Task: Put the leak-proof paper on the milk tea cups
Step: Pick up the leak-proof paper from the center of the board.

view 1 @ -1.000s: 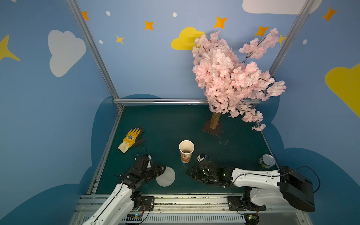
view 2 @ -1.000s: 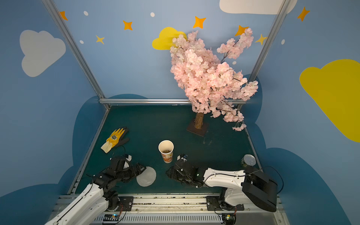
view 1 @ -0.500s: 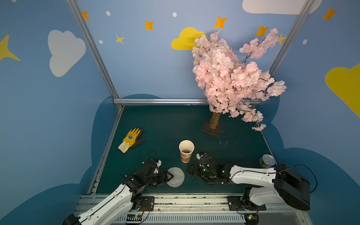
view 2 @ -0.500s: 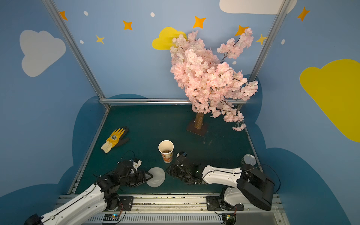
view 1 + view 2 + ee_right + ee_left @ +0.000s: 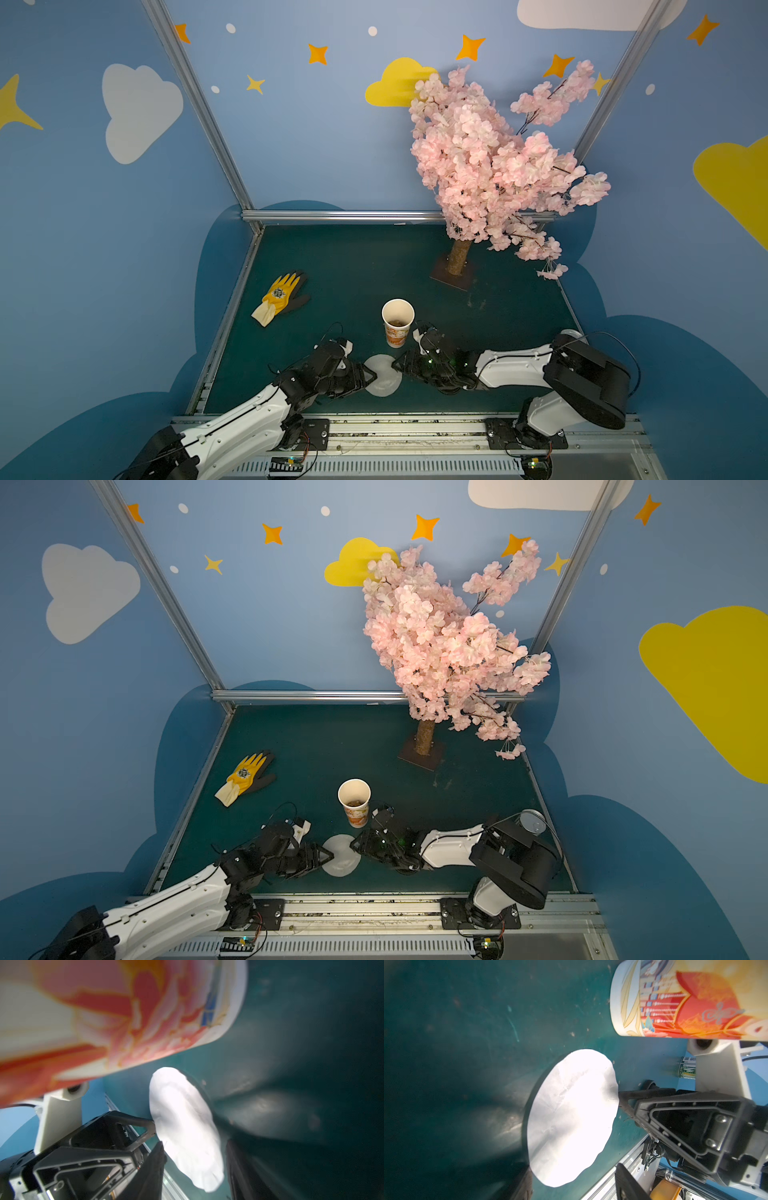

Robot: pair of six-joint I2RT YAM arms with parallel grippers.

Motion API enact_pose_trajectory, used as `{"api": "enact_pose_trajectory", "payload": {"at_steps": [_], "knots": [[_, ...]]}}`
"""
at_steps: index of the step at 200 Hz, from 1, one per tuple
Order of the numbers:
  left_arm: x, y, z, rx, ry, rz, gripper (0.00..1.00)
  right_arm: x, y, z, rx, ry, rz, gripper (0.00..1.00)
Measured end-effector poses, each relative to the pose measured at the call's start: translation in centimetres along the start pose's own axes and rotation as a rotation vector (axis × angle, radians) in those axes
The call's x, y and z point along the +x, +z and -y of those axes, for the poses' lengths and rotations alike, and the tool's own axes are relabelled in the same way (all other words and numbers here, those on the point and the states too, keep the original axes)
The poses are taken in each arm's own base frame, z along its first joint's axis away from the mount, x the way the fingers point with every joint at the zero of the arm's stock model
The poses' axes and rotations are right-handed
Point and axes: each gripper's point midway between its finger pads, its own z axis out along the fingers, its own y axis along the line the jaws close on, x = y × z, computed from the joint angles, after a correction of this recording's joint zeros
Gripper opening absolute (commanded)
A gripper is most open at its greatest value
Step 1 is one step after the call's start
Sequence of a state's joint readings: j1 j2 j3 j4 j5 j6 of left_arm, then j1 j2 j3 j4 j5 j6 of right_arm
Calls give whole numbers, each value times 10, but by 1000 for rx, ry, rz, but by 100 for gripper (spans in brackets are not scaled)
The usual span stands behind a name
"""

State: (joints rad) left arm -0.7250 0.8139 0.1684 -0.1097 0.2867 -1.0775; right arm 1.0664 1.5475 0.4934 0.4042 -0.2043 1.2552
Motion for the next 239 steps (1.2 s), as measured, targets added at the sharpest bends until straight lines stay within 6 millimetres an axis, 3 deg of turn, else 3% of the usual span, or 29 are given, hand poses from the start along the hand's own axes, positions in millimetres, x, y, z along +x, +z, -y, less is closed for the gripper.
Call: {"api": "enact_pose_trajectory", "payload": {"at_steps": [84, 162, 179, 211, 239], "knots": [[-4, 4, 1, -6, -2, 12, 58, 1, 9, -6, -89, -11, -28, 36], [-7, 0, -3, -13, -5, 51, 58, 2, 3, 5, -3, -46, -31, 30], [-7, 0, -3, -14, -5, 51, 58, 2, 4, 5, 11, -53, -38, 26], [-7, 1, -3, -15, -5, 50, 59, 4, 7, 10, 30, -58, -52, 0], [-9, 0, 0, -2, -6, 54, 73, 4, 7, 12, 36, -59, -54, 0]]}}
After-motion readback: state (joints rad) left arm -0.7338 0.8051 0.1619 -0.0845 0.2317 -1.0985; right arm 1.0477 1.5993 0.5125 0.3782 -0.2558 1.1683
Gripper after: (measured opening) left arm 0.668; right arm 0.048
